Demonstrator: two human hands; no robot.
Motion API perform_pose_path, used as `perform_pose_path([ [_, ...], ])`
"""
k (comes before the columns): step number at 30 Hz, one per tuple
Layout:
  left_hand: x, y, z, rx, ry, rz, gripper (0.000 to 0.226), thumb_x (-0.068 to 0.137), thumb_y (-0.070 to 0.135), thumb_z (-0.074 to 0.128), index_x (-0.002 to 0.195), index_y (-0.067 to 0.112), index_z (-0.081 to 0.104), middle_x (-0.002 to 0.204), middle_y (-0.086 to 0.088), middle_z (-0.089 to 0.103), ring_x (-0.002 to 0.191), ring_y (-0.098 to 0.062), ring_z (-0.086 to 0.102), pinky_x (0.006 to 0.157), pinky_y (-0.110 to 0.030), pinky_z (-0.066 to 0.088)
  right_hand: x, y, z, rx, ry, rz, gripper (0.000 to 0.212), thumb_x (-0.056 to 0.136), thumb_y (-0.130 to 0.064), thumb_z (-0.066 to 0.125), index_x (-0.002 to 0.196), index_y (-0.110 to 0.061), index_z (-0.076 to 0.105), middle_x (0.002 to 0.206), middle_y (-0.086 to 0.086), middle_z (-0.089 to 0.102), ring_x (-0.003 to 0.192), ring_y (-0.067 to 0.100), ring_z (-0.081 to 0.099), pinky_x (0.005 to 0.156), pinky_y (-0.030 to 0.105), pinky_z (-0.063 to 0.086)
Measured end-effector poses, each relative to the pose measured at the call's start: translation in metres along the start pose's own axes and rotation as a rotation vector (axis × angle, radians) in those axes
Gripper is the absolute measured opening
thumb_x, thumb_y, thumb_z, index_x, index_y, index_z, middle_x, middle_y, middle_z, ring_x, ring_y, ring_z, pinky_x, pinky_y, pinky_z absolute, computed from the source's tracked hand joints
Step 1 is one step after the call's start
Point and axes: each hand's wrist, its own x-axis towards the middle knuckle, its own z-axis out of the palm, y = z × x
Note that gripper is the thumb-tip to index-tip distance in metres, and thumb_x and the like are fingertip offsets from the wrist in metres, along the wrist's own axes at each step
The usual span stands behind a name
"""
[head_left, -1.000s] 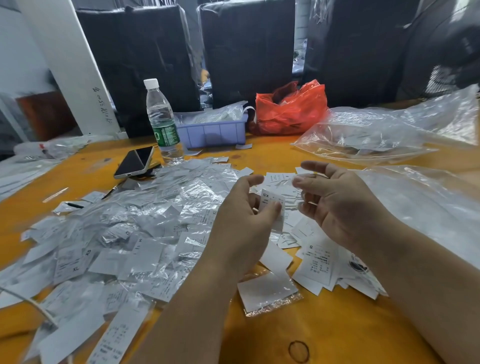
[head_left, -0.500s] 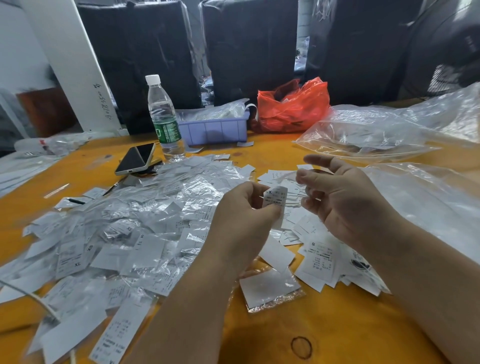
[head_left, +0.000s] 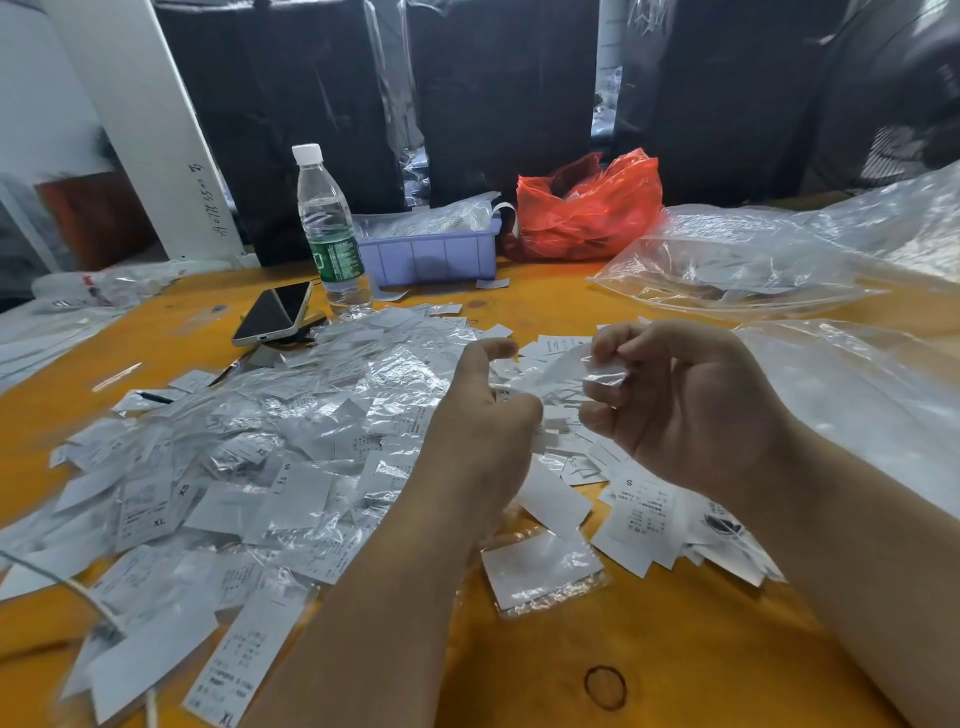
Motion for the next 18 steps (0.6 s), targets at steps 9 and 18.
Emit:
perform_pose_path([
  [9,-0.003,0.008,-0.003,-0.175,-0.158,-0.026,0.044,0.095,0.035,0.043,0.071,0.017,0.074,0.076,-0.001,0.066,0.064,-0.014,0.051,0.064,-0.034,0.041,-0.003,-0.006,-0.002,-0.107,-0.053,0.162,0.033,0.073,-0.031,0.057,0.049,-0.014,0.042,0.051,-0.003,0.029,0.043,0.009,0.020,0.041,0.019,0.025],
  [18,0.001,0.009,-0.008,-0.372,-0.011,-0.042,0.012,0.087,0.018,0.068,0.076,0.014,0.070,0.053,0.010,0.053,0.052,-0.008,0.043,0.055,-0.025,0.040,-0.003,-0.002,0.003,-0.166,0.037,0.020,0.034,0.073,-0.033,0.070,0.099,-0.016,0.056,0.065,-0.001,0.054,0.052,0.011,0.043,0.047,0.024,0.042],
])
